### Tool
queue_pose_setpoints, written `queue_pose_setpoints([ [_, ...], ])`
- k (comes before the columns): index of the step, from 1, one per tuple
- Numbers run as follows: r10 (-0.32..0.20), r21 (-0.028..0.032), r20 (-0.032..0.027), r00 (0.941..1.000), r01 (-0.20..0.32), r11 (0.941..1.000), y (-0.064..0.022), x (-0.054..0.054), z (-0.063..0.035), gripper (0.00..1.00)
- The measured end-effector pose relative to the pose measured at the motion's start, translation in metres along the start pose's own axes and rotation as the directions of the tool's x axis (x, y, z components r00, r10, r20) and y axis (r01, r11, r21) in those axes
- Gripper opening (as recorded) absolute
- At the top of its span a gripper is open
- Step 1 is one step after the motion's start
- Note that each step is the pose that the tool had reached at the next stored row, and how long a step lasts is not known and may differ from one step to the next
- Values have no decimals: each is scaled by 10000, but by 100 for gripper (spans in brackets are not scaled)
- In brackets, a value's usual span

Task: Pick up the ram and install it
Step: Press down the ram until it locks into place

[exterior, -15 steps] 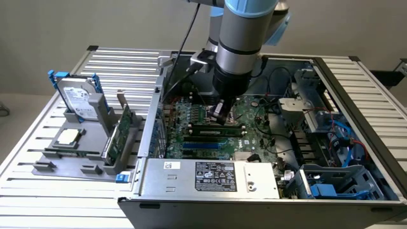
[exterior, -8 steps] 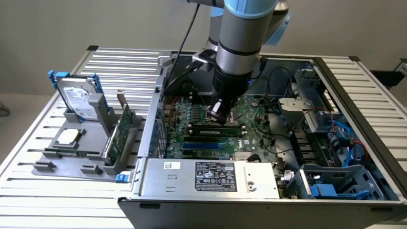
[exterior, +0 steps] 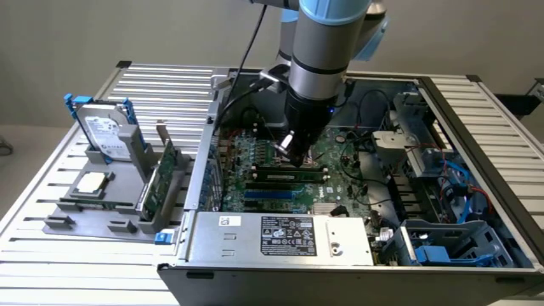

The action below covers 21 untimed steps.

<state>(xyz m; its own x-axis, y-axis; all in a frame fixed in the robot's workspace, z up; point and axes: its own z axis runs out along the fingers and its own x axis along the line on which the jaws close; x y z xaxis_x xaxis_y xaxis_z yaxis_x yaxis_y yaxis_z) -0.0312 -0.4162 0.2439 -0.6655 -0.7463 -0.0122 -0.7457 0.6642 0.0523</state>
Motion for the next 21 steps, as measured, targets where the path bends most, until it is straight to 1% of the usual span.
queue_pose_setpoints([
  [2, 285, 7, 12, 9996, -285, 9996, 0, 0, 0, 11],
  [5, 721, 15, 30, 9974, -721, 9974, 0, 0, 0, 11],
  [9, 1290, 23, 57, 9916, -1290, 9916, 0, 0, 0, 11],
  [13, 1845, 35, 79, 9828, -1845, 9828, 0, 0, 0, 11],
  [16, 2212, 62, 79, 9752, -2212, 9752, 0, 0, 0, 11],
  [18, 2439, 89, 74, 9698, -2439, 9698, 0, 0, 0, 11],
  [21, 2764, 148, 53, 9610, -2765, 9609, 0, 0, 0, 11],
])
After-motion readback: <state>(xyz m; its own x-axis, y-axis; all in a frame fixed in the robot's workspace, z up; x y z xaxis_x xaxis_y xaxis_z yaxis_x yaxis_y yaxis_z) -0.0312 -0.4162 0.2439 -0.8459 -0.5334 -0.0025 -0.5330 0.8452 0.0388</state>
